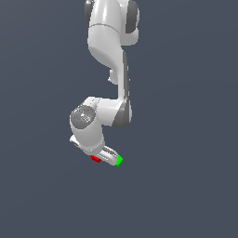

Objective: Stack the red cube on top of the green cube.

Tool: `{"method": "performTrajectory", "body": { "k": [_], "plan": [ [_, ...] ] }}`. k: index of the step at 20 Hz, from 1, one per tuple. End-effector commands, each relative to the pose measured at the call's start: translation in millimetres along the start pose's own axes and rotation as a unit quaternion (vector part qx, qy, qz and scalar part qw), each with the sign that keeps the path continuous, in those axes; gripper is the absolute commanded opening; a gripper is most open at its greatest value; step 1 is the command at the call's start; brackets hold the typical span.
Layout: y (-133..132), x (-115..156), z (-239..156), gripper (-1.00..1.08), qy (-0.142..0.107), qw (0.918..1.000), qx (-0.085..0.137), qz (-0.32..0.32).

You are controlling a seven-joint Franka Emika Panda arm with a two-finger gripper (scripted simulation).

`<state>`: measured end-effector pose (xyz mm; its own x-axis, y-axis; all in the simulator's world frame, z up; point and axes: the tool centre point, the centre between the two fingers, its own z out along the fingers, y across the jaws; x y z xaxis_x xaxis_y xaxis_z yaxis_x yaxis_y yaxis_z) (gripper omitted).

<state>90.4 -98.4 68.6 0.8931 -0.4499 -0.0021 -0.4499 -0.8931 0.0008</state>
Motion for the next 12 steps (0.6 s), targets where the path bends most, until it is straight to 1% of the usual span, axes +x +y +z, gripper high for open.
{"method": "performTrajectory", "body": {
  "k": [1,6,12],
  "plan": [
    [0,0,-19,-1.0,0.001,1.0,0.001,0.0],
    [0,0,-44,-1.0,0.001,1.0,0.001,0.0],
    [0,2,-51,-1.0,0.001,1.0,0.001,0.0]
  ]
}}
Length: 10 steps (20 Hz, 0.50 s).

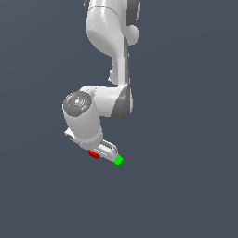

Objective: Stack the red cube on top of the green cube.

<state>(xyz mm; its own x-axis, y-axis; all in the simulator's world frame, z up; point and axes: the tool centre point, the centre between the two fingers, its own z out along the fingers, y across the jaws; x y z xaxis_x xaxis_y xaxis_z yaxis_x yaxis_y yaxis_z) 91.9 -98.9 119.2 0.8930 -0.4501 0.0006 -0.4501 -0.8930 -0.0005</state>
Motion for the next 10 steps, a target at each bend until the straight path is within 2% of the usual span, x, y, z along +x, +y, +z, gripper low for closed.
{"method": "performTrajectory", "body": {
  "k": [1,6,10],
  "plan": [
    [0,0,0,-1.0,0.0,1.0,0.0,0.0],
    [-10,-6,7,-1.0,0.0,1.0,0.0,0.0],
    [-34,-17,24,-1.0,0.0,1.0,0.0,0.0]
  ]
}}
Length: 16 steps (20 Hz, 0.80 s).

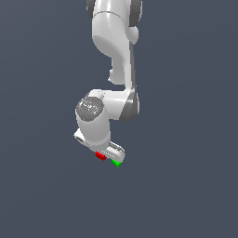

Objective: Stack the red cube on top of the green cube.

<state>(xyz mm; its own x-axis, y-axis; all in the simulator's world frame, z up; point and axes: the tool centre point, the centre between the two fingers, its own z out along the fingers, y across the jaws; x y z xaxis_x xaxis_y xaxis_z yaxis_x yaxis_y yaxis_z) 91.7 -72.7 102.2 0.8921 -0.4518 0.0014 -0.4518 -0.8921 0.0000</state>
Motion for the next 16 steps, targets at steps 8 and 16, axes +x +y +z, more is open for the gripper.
{"method": "performTrajectory", "body": {
  "k": [8,16],
  "plan": [
    [-58,-27,41,-1.0,-0.001,1.0,0.0,-0.001],
    [-60,-26,42,1.0,-0.001,1.0,0.0,-0.001]
  ]
}}
